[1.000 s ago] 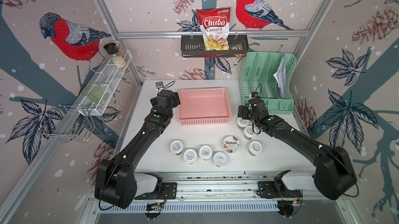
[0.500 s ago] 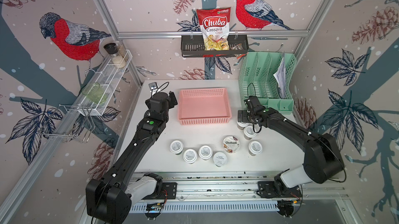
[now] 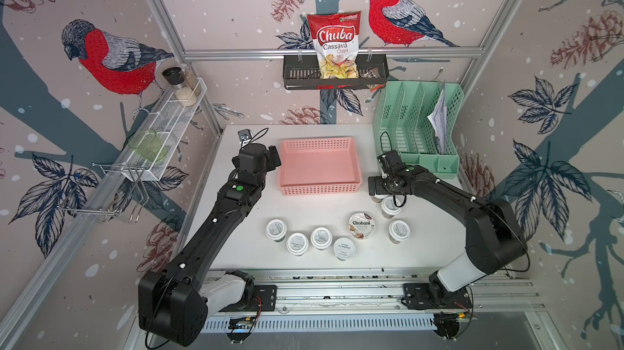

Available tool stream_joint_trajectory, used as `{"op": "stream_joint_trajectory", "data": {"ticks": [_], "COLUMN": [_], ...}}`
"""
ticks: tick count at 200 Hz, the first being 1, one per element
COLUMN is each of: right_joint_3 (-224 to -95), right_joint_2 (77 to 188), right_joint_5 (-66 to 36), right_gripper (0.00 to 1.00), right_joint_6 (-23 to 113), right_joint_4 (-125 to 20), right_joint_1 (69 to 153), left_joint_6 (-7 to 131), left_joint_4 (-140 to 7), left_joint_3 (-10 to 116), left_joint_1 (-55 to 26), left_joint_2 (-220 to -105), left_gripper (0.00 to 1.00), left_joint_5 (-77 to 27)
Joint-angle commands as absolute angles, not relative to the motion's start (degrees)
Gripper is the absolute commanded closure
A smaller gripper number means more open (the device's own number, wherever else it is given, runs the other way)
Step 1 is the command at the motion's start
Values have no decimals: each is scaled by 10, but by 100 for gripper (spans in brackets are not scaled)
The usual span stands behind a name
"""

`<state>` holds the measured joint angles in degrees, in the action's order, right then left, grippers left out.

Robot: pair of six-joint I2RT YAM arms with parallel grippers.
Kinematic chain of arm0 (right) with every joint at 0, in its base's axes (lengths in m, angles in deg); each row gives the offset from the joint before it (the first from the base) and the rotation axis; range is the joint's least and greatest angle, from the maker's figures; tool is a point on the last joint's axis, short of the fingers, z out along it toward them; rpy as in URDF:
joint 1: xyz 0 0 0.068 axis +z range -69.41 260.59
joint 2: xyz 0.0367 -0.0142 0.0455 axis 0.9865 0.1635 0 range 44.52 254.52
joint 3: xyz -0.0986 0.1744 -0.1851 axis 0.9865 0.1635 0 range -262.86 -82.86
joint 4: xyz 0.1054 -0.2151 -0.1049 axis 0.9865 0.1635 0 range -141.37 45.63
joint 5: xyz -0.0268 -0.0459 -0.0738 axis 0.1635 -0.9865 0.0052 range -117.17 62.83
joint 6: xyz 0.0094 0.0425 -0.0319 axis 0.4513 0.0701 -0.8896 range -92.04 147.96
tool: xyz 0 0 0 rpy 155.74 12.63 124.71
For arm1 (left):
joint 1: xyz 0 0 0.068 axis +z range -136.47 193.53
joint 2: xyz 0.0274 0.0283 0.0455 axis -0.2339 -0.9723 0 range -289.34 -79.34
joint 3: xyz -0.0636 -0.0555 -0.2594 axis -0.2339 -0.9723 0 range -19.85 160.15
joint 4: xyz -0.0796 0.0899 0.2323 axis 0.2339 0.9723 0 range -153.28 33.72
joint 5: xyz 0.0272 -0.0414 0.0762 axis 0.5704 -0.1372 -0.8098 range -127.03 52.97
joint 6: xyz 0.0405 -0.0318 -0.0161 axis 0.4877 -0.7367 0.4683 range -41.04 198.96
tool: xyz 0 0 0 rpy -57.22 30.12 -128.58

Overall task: Put the yogurt in the basket
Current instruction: Pick up the yogurt from the center of the board.

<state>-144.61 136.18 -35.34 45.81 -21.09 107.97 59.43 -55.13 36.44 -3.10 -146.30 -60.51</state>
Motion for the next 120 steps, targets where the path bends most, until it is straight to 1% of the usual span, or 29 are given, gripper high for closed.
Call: {"op": "stream_joint_trajectory", "data": {"ticks": [1, 120], "right_joint_3": [-1447, -1447], "right_joint_2": [1370, 1395], "right_joint_5": [-354, -348], "right_gripper": [0, 0], "right_joint_6": [444, 434], "right_joint_4": [-207, -224], "right_joint_1": [1080, 1077], "left_joint_6": [591, 598], "left_joint_4": [-548, -547], "left_joint_3": [369, 370], "left_joint_1": [-30, -30], "left_joint_2": [-1463, -1471], "left_gripper": [4, 4], "left_joint_5": [-599, -601]}}
